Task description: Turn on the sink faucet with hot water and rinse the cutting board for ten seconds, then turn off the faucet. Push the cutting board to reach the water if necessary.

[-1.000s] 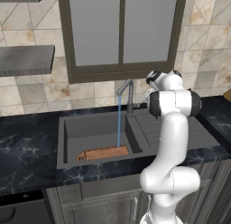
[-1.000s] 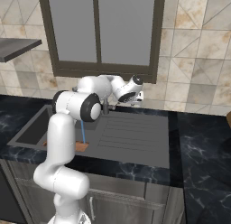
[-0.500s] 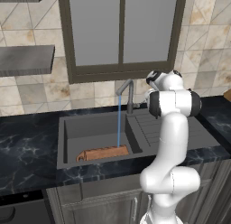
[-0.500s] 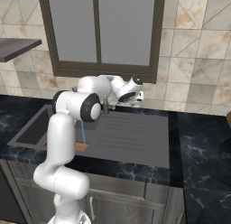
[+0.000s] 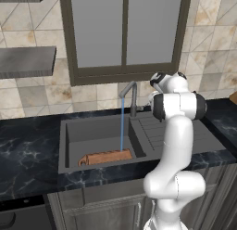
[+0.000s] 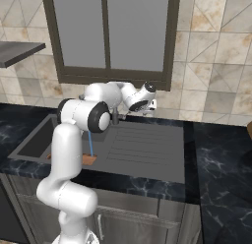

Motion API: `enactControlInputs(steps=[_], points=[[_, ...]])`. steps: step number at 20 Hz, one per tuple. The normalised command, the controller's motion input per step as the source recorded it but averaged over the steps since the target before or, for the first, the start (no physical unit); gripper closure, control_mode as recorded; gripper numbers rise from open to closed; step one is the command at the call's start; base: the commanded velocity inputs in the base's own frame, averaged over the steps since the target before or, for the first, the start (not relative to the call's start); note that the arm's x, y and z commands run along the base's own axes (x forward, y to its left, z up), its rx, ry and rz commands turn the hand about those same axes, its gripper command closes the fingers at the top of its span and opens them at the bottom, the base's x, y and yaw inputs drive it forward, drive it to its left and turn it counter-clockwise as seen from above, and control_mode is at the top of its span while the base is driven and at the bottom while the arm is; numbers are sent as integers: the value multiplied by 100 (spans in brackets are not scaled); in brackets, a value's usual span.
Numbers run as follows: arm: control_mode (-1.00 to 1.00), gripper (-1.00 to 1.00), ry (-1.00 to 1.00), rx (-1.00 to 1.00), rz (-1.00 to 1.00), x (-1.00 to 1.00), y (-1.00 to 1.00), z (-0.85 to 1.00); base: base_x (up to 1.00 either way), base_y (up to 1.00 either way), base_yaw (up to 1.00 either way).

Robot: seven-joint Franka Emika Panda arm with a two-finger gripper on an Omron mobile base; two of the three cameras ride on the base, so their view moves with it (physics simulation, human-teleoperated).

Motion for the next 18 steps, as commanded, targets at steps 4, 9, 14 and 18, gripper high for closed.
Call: enactControlInputs(steps=[4,9,14,18], points=[[-100,-100,0,0,0,0,0,0,0,0,0],[-100,-100,0,0,0,0,0,0,0,0,0],[-100,-100,0,0,0,0,0,0,0,0,0],[-100,-100,0,0,0,0,0,0,0,0,0]])
